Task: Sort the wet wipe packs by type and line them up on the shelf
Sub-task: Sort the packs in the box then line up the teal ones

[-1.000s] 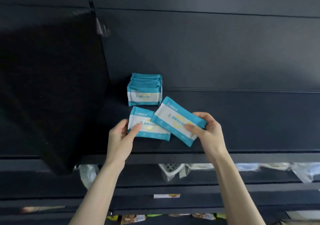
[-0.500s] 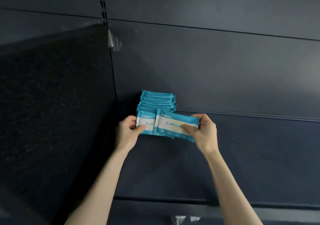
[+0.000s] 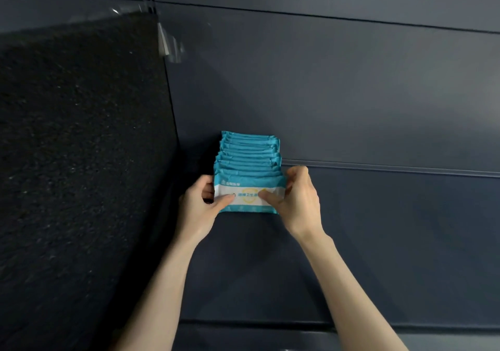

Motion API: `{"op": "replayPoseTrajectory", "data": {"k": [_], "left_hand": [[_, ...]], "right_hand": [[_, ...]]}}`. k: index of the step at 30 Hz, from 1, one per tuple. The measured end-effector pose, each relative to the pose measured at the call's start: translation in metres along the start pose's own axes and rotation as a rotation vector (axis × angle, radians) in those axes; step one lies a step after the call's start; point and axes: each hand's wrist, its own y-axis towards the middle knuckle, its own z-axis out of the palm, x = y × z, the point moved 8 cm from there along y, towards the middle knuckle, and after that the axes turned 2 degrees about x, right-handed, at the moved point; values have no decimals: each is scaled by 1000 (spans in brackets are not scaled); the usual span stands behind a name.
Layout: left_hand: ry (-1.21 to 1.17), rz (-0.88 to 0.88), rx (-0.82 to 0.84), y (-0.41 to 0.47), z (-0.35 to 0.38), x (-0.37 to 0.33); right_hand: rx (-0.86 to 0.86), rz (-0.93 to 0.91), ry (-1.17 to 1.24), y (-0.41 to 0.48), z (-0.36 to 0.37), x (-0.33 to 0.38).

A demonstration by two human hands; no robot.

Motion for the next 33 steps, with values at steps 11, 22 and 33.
{"op": "replayPoseTrajectory", "data": {"k": [11, 22, 33], "left_hand": [[93, -21, -82, -1, -3, 15], [263, 14, -57, 2, 7, 8], [442, 47, -66, -6, 1, -10]], "right_hand": [[139, -48, -19, -11, 15, -5], [156, -29, -240, -2, 20, -4], [170, -35, -307, -13, 9, 11]]}}
